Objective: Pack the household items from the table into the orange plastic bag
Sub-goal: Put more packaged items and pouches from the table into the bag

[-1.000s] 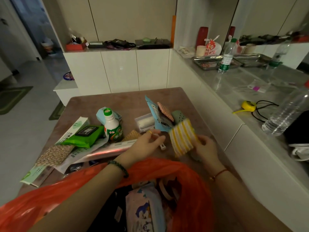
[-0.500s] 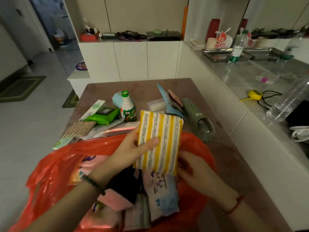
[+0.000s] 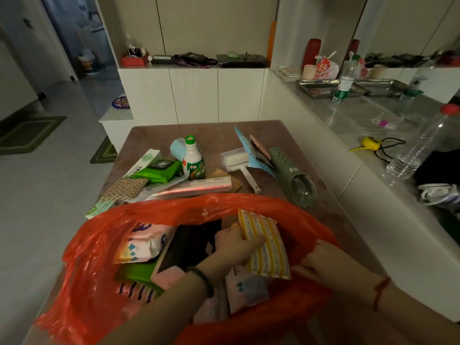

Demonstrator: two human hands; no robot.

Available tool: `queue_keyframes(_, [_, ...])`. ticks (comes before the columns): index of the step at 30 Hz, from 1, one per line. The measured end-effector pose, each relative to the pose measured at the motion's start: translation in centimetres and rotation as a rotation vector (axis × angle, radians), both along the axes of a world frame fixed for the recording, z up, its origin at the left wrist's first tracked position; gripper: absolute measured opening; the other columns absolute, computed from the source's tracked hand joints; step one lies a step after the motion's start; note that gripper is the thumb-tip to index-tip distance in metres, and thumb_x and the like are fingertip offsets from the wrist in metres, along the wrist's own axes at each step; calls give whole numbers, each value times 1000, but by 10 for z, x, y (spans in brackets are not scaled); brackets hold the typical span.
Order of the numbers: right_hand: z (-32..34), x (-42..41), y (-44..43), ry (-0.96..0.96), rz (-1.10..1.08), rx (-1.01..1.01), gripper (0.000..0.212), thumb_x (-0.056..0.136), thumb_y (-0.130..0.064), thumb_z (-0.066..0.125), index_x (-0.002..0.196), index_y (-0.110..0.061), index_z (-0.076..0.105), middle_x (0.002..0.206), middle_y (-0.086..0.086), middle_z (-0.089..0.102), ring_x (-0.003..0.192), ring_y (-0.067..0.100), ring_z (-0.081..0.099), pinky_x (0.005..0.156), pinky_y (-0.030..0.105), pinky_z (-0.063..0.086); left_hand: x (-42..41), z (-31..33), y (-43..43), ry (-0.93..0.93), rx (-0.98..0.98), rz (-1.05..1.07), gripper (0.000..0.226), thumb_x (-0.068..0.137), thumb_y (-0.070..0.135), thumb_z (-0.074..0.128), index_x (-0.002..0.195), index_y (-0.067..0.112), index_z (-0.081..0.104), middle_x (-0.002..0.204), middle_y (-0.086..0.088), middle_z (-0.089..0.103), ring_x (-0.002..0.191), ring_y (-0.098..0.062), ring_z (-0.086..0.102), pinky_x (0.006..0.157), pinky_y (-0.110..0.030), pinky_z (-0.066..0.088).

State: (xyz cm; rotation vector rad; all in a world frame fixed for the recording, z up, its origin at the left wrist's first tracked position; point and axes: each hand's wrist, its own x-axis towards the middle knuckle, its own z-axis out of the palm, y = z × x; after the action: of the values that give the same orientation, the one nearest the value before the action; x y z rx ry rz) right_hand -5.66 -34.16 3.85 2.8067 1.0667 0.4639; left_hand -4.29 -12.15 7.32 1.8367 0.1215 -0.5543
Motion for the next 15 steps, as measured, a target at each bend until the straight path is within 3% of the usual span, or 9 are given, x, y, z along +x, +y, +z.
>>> queue_keyframes(2, [5, -3, 1, 23, -19, 92, 72, 95, -51, 15, 38, -22, 48, 34, -10, 49, 35, 6, 45, 52, 15, 28, -4, 2, -15, -157, 89, 18, 41, 90, 19, 57, 124, 11, 37, 121, 1, 56, 111, -13, 55, 74, -9, 46])
queue_keyframes(4, [6, -5, 3, 23, -21, 199, 69, 96, -52, 19, 39, -21, 45, 35, -6, 47, 38, 9, 45, 55, 18, 33, -10, -4, -27, -301, 123, -13, 37, 90, 10, 54, 120, 13, 34, 123, -8, 57, 111, -13, 55, 87, -15, 43])
queue_keyframes(6, [8, -7, 6, 52, -33, 258, 67, 96, -52, 22, 40, -19, 41, 35, -3, 45, 40, 10, 44, 55, 18, 35, -17, -15, -35, -325, 172, -45, 52, 89, 14, 55, 132, 5, 28, 130, -13, 53, 112, -14, 52, 97, -23, 41])
queue_keyframes(8, [10, -6, 9, 79, -38, 272, 67, 95, -52, 24, 40, -18, 40, 35, -2, 44, 42, 11, 45, 52, 18, 34, -22, -22, -40, -316, 248, -148, 80, 87, 30, 57, 146, 9, 6, 148, -15, 29, 134, -26, 35, 110, -33, 33])
queue_keyframes(9, [12, -6, 12, 110, -47, 263, 67, 95, -53, 25, 40, -17, 40, 35, -1, 44, 42, 11, 45, 52, 18, 33, -23, -26, -42, -322, 293, -245, 85, 88, 36, 54, 147, 15, -3, 154, -16, 14, 141, -31, 22, 115, -38, 26])
queue_keyframes(11, [12, -2, 13, 167, -52, 264, 68, 93, -56, 25, 41, -17, 41, 37, 0, 46, 42, 13, 45, 52, 18, 30, -27, -24, -42, -344, 372, -405, 76, 91, 38, 47, 148, 19, 0, 156, -15, 1, 143, -34, 9, 118, -41, 16])
queue_keyframes(13, [19, 0, 13, 287, -66, 298, 69, 89, -64, 21, 47, -16, 46, 43, 1, 51, 47, 13, 45, 49, 17, 25, -28, -20, -38, -335, 313, -387, 71, 91, 41, 47, 147, 20, 9, 154, -11, 11, 140, -29, 17, 117, -37, 20])
queue_keyframes(15, [31, 8, 17, 400, -58, 338, 67, 84, -70, 19, 53, -19, 49, 46, -5, 51, 49, 9, 48, 49, 16, 25, -26, -6, -23, -343, 187, -272, 68, 89, 44, 50, 144, 17, 19, 144, 0, 33, 131, -15, 35, 112, -30, 30])
